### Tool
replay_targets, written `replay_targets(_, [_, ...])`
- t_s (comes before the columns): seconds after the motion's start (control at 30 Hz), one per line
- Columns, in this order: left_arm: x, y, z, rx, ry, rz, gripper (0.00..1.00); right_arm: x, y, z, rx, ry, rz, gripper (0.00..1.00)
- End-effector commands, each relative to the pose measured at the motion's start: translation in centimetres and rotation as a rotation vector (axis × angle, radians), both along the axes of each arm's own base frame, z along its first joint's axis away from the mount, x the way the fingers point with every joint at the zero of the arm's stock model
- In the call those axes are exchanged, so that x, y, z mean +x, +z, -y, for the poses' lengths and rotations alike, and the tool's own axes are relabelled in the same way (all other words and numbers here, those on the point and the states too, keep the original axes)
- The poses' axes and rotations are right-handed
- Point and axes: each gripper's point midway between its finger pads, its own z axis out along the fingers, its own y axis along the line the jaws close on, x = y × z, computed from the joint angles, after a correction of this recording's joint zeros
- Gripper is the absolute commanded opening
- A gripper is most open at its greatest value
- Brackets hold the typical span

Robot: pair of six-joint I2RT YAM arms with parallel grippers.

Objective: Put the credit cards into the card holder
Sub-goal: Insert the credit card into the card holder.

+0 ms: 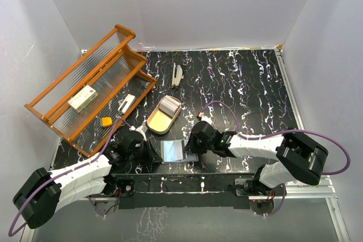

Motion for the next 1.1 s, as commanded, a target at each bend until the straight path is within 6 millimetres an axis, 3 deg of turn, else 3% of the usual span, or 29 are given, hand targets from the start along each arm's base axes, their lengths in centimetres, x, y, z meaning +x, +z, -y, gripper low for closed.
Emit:
replay_targets(0.0, [-0.5, -0.3, -0.2, -0.002, -0.010, -0.012, 0.00, 0.3, 0.0, -0.2, 0.004, -0.009, 0.007, 0.08])
replay_targets(0.5, [-0.6, 0.0, 0.1, -0.026, -0.021, -0.001, 0.00, 0.4, -0.2, -1.6, 0.015, 0.043, 0.015, 0.17])
replay_targets(0.6, [-0.6, -0.1, 0.1, -0.022, -0.024, -0.002, 0.00, 0.6, 0.0, -2.1, 0.000, 0.081, 0.028, 0.22])
replay_targets(0.8, [-0.7, -0.2, 0.0, -0.022, -0.025, -0.003, 0.00, 1.4, 0.7, -1.0, -0.060, 0.060, 0.075, 0.38])
replay_targets(0.93, [-0.7, -0.1, 0.0, -0.027, -0.020, 0.000, 0.00, 1.7, 1.7, -1.3, -0.044, 0.068, 0.102, 0.42])
replay_targets(1.07, [-0.6, 0.0, 0.0, -0.030, -0.021, 0.005, 0.00, 1.6, 1.3, -1.8, -0.039, 0.085, 0.090, 0.43])
